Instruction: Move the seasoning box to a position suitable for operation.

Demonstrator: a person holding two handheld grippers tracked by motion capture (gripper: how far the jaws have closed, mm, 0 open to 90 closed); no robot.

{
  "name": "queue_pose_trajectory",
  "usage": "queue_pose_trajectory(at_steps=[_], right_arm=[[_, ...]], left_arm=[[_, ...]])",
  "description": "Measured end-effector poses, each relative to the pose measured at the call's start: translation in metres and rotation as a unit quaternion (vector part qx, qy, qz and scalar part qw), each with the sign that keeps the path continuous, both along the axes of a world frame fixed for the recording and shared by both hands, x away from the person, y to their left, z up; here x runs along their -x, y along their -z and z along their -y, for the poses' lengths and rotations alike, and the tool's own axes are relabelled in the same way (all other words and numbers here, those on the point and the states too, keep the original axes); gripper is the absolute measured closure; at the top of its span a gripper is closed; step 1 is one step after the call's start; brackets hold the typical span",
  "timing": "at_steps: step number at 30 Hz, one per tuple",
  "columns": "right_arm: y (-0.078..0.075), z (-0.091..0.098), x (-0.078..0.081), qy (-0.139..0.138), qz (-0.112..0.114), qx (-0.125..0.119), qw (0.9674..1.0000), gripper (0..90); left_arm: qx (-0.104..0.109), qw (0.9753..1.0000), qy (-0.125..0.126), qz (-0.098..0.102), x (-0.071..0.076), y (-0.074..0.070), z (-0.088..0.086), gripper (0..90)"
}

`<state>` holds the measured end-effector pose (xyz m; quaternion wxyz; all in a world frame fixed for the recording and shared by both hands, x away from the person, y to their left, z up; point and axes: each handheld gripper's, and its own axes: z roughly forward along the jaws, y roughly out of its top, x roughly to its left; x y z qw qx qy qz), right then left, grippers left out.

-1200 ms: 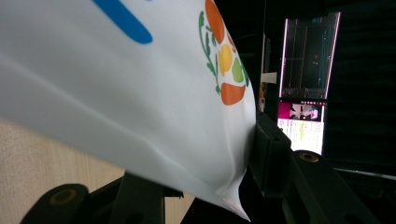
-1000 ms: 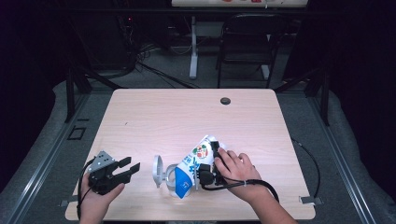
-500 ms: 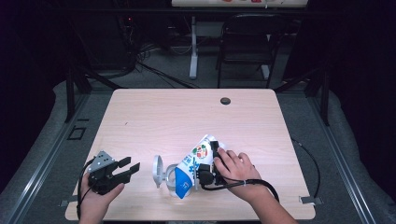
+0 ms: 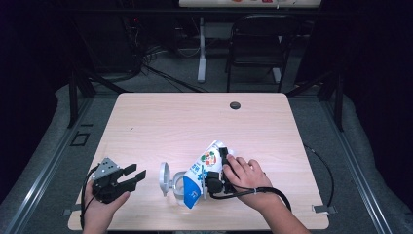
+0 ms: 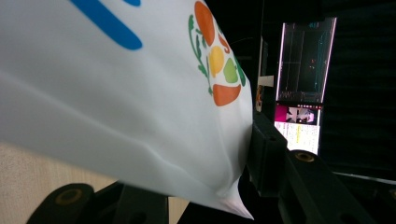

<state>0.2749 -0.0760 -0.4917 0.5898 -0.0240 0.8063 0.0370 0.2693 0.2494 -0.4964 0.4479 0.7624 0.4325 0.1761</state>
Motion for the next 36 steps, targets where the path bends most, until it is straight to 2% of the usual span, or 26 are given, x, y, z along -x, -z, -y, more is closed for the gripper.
queue_pose_trajectory(at_steps=[32,34,36], right_arm=[[-0.0001,-0.0001,0.0006,-0.005,0.002,-0.002,1.0000,65.6],[-0.0020,-0.0010,0.0024,0.005,0.003,0.008,0.9999,65.7],[-0.0016,-0.0010,0.0023,0.003,0.002,0.004,1.0000,65.8]], left_arm=[[0.000,1.0000,0.000,0.000,-0.0001,0.0000,0.0000,54.1],[-0.001,1.0000,0.000,0.001,-0.0001,0.0000,0.0000,54.1],[0.000,1.0000,0.000,0.001,-0.0001,0.0000,0.0000,54.0]])
